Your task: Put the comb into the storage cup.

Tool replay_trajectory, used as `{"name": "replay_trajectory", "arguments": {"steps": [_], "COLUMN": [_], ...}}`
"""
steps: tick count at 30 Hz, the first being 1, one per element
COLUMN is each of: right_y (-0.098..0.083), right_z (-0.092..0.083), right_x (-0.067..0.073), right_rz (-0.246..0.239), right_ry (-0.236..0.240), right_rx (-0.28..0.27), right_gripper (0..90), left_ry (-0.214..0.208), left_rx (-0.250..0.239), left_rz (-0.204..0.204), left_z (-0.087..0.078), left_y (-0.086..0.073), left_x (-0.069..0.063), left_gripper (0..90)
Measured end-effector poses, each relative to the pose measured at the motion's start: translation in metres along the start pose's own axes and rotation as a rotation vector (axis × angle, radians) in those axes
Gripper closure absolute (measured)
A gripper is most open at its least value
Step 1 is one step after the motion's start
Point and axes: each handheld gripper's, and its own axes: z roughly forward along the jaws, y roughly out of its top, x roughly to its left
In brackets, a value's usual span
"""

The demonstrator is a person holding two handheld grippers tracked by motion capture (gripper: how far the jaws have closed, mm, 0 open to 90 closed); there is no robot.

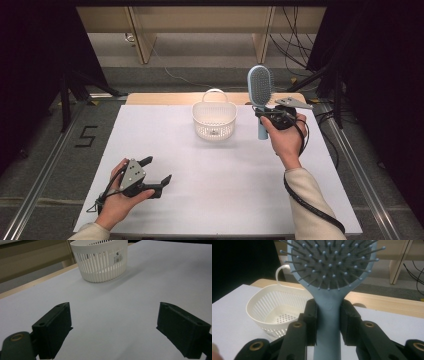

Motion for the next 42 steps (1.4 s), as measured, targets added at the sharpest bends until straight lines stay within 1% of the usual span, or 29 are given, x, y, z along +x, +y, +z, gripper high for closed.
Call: {"name": "replay_trajectory", "arguments": {"steps": [11, 19, 26, 42], "right_y": [0.003, 0.008, 0.01, 0.014], "right_z": [0.003, 0.004, 0.004, 0.011], "right_x": [0.006, 0.011, 0.012, 0.021], "right_rz": [-0.01, -0.026, -0.024, -0.029], "right_ry": [0.006, 0.014, 0.013, 0.034], "right_rx": [-0.015, -0.026, -0.037, -0.044], "right_gripper": [70.5, 70.4, 70.5, 70.4], "left_ry": [-0.002, -0.001, -0.003, -0.004], "left_rx": [0.001, 0.002, 0.004, 0.004], "left_rz": [0.004, 0.014, 0.014, 0.01], "left_z": [0.0, -0.001, -0.001, -0.001], "left_y": [0.0, 0.0, 0.001, 0.0], "left_x": [0.0, -0.001, -0.002, -0.002], "left_gripper": [11.7, 11.7, 11.7, 11.7]}}
